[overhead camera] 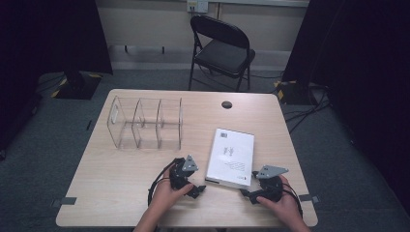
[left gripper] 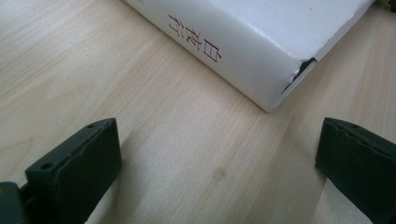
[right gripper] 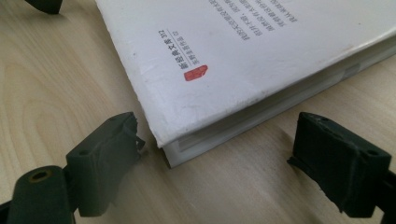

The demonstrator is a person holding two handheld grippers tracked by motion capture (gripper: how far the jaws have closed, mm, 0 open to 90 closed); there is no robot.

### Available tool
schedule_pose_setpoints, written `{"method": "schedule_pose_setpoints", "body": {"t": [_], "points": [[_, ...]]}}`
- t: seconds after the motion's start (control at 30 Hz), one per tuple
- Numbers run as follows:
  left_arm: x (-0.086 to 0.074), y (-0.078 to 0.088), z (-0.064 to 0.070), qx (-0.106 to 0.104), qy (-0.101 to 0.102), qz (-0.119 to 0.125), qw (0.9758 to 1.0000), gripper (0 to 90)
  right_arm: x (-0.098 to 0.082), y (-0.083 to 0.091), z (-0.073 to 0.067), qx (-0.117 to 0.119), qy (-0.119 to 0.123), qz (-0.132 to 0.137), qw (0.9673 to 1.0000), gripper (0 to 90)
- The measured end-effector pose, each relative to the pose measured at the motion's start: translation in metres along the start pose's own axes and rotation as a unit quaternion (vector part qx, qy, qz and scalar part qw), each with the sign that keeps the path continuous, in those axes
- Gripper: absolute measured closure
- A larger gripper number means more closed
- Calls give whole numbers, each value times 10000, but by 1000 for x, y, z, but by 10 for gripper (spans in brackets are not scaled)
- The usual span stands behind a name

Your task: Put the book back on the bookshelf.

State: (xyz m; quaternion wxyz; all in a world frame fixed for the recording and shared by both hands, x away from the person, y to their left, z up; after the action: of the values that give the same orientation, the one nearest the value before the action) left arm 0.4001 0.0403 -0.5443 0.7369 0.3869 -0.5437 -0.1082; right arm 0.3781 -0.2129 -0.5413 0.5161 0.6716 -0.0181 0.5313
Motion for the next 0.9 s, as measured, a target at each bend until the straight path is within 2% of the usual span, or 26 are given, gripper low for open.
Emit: {"method": "schedule_pose_setpoints", "body": {"t": [0.27, 0.37, 0.4, 0.43, 0.47, 0.53, 0.6, 0.63, 0.7, 0.73, 0.77, 0.83, 0.9], "points": [[1, -1, 0, 57, 43, -28, 10000, 0, 1, -1, 0, -65, -25, -12, 10000, 125], [3, -2, 0, 44, 50, -82, 9999, 0, 1, -1, -2, -105, -136, -18, 9999, 136], [5, -3, 1, 43, -3, -121, 9999, 40, 2, 0, -3, -81, -107, 24, 9999, 220], [10, -3, 2, 45, -11, 28, 10000, 127, 2, 1, -3, -88, -137, 94, 9998, 309], [12, -5, 3, 71, 14, 49, 10000, 205, 2, 2, -3, -89, -149, 119, 9998, 355], [14, -7, 4, 95, 25, -1, 10000, 153, 3, 3, -4, -74, -153, 100, 9998, 365], [17, -10, 5, 84, 11, -33, 10000, 168, 3, 3, -4, -12, -112, 82, 9999, 400], [19, -11, 6, 58, -2, -69, 10000, 178, 4, 4, -4, -15, -196, 74, 9998, 409], [23, -13, 6, 109, -179, -130, 9997, 183, 5, 3, -6, -49, -208, -21, 9998, 432], [25, -14, 7, 124, -184, -154, 9996, 196, 7, 3, -8, -87, -118, -71, 9999, 421], [27, -16, 8, 130, -176, -120, 9997, 204, 7, 3, -9, -136, -124, -124, 9998, 425], [31, -20, 9, 71, -312, -196, 9993, 217, 8, 3, -7, -100, -205, -89, 9997, 434], [33, -21, 10, 62, -335, -223, 9992, 217, 8, 3, -7, -85, -197, -120, 9997, 437]]}}
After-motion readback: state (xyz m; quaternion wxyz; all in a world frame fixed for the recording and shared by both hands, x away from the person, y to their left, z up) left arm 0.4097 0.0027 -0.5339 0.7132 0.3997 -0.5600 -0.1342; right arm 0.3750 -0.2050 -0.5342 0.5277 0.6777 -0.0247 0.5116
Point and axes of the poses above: each handheld gripper's, and its own axes: y roughly backward along the jaws, x roughly out of its top, z roughly to its right, the point moved 6 cm from there along -y, roughly forward along the jaws, and after that the axes turned 8 degrees about -x, right-handed, at the moved point
